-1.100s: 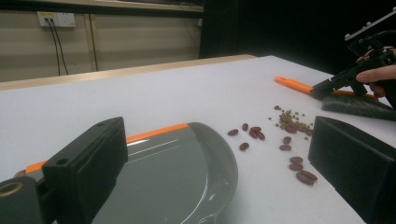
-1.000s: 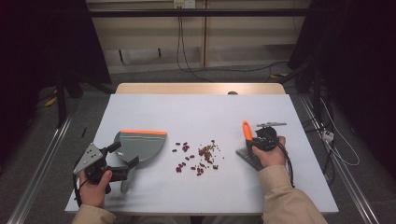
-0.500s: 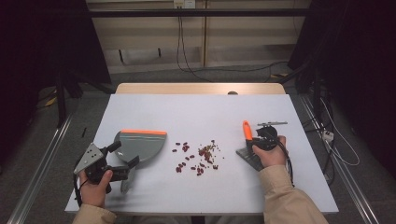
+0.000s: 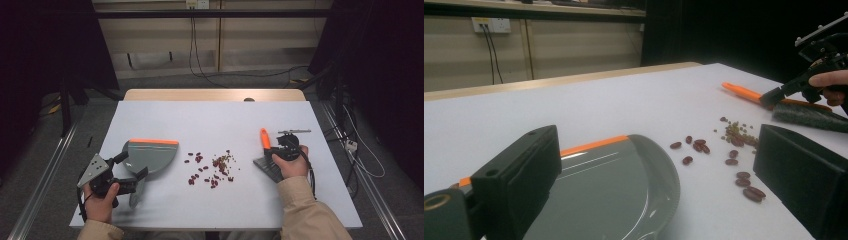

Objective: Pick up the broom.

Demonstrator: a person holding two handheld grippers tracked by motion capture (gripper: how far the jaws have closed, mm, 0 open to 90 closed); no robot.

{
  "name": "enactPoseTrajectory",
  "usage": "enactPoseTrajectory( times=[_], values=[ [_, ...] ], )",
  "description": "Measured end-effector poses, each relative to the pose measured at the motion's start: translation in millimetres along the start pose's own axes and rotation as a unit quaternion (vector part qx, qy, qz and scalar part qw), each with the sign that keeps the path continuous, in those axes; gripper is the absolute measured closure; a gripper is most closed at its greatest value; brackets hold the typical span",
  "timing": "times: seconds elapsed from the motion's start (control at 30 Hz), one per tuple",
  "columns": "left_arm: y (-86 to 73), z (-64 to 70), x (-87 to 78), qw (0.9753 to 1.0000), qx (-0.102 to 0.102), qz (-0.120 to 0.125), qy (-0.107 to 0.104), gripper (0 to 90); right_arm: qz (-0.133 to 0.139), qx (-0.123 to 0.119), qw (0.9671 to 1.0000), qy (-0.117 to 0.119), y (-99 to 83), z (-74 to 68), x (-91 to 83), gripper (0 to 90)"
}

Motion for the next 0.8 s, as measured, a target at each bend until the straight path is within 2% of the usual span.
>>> enactPoseTrajectory(
  times=[0.07, 0.17, 0.2, 0.23, 0.5, 0.53, 0.57, 0.67, 0.77, 0.8],
  values=[
    [-0.2, 0.4, -0.8, 1.0000, -0.001, 0.000, 0.001, 4.9, 0.007, -0.005, 1.0000, 0.002, 0.6, -1.3, -0.7, 68.0],
    [-0.2, 1.4, -2.0, 1.0000, 0.001, 0.001, -0.001, 4.9, 0.046, -0.003, 0.9988, 0.018, 5.8, -3.5, -11.2, 69.7],
    [-0.4, 1.9, -2.2, 1.0000, 0.002, 0.000, 0.000, 4.9, 0.046, -0.003, 0.9988, 0.018, 5.8, -3.5, -11.2, 69.7],
    [-0.7, 2.4, -2.5, 1.0000, 0.002, 0.000, -0.001, 4.9, 0.057, 0.000, 0.9980, 0.027, 7.2, -3.0, -14.1, 69.8],
    [0.5, 3.9, -1.7, 1.0000, 0.001, 0.003, 0.001, 4.9, 0.085, -0.001, 0.9952, 0.048, 8.6, -5.2, -24.7, 70.2],
    [0.6, 4.0, -1.1, 1.0000, 0.003, 0.002, -0.001, 4.9, 0.091, 0.000, 0.9946, 0.049, 9.1, -4.8, -26.1, 70.3],
    [0.6, 4.0, -0.8, 1.0000, 0.007, 0.001, 0.000, 4.9, 0.104, 0.003, 0.9926, 0.063, 10.7, -5.7, -29.5, 70.5],
    [1.4, 4.1, -0.5, 1.0000, 0.005, 0.004, -0.001, 4.9, 0.112, 0.001, 0.9910, 0.072, 12.1, -8.5, -33.8, 70.7],
    [1.4, 4.0, -0.2, 1.0000, 0.007, 0.003, -0.002, 4.9, 0.135, -0.004, 0.9873, 0.083, 14.4, -12.1, -41.5, 71.0],
    [1.6, 3.9, -0.4, 1.0000, 0.006, 0.004, -0.001, 4.9, 0.135, -0.004, 0.9873, 0.083, 14.4, -12.1, -41.5, 71.0]
  ],
)
Point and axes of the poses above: each handheld gripper's, and its own axes: x roughly forward along the jaws, y roughly out of its top, z roughly to its right, the point moved 4 cm from there along x, roughly forward along the jaws, and after that the axes turned 14 degrees about y, right-handed, at the moved point
